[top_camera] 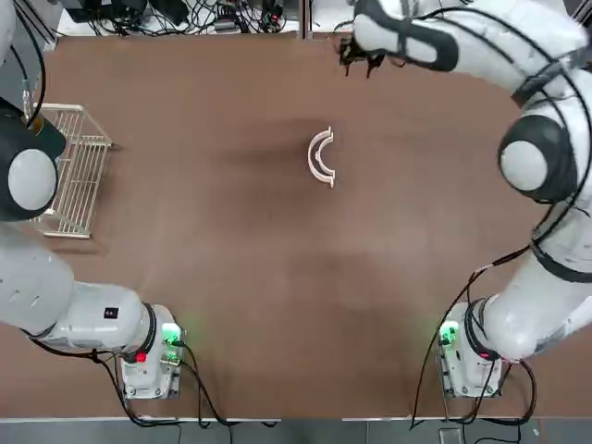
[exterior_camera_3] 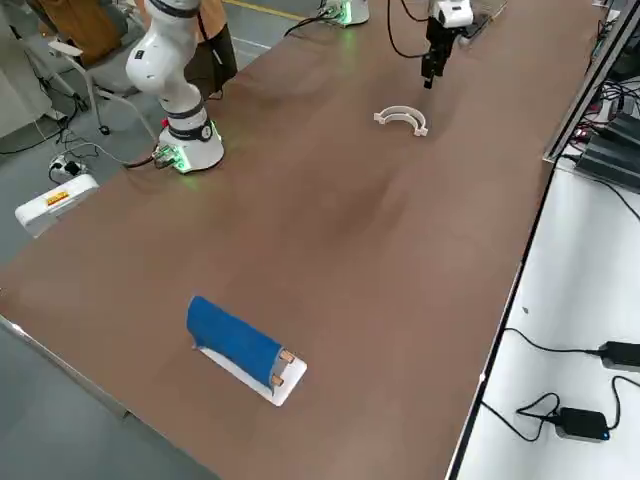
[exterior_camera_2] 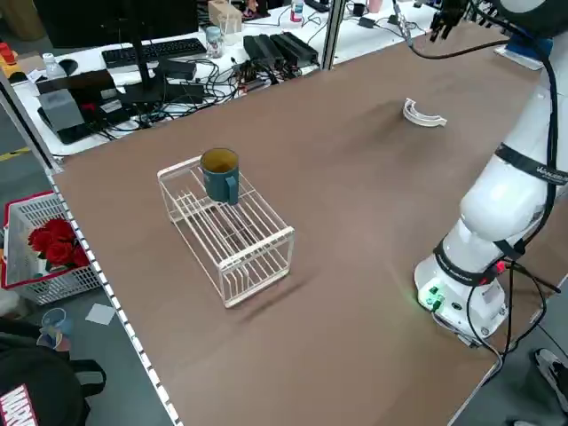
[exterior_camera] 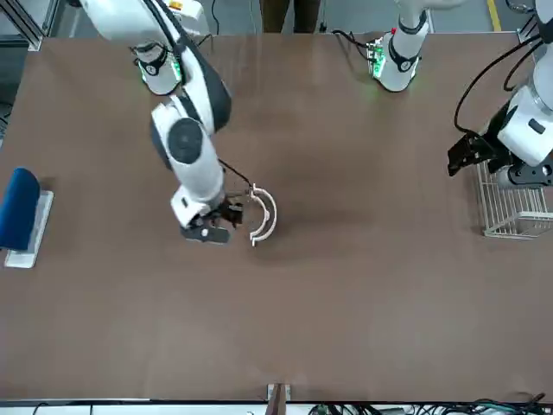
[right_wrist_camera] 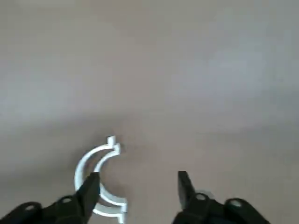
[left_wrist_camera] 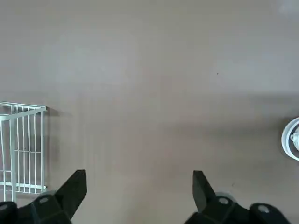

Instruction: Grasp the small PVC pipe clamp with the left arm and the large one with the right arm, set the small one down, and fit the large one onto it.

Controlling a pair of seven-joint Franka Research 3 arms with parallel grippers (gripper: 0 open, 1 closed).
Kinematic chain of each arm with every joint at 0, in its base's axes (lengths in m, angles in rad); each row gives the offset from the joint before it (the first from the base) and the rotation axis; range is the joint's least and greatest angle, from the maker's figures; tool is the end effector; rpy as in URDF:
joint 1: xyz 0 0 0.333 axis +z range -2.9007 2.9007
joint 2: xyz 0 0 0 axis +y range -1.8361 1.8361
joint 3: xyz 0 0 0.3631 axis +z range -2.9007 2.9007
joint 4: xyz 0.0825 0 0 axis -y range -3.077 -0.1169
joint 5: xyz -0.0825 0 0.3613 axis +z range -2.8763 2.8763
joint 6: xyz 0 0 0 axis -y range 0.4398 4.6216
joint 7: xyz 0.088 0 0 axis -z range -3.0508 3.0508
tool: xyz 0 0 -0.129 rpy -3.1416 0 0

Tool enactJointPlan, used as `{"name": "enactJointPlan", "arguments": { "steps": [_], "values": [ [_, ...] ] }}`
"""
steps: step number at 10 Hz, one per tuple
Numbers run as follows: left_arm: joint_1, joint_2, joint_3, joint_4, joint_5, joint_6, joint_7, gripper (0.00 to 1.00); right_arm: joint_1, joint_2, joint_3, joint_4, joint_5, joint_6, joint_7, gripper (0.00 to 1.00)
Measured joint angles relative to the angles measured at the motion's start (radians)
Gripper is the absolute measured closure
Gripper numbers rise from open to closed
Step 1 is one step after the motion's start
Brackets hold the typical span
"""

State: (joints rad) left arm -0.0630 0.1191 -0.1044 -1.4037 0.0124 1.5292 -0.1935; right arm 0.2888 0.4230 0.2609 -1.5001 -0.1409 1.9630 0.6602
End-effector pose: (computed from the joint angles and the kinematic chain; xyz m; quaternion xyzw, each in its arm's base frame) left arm 0.5636 -0.0891 0.6554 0.9999 0.0137 0.0035 0.0006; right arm 0.6038 0.3216 0.4651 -0.9986 0.0425 -0.0300 0.0048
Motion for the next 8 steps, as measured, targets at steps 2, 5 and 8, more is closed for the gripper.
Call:
{"name": "enactJointPlan", "arguments": {
  "steps": [2, 5, 8],
  "values": [
    [0.0, 0.0, 0.0, 0.0, 0.0, 0.0, 0.0, 0.0, -0.087, -0.083, -0.003, -0.026, 0.005, -0.034, -0.044, 0.0],
    [-0.003, 0.0, -0.005, 0.0, 0.0, 0.0, 0.0, 0.0, -0.181, -0.181, -0.114, -0.032, 0.099, -0.122, -0.205, 0.0],
    [-0.003, 0.0, -0.006, 0.0, 0.0, 0.0, 0.0, 0.0, -0.193, -0.248, -0.339, -0.029, 0.176, -0.262, -0.508, 0.0]
  ]
}}
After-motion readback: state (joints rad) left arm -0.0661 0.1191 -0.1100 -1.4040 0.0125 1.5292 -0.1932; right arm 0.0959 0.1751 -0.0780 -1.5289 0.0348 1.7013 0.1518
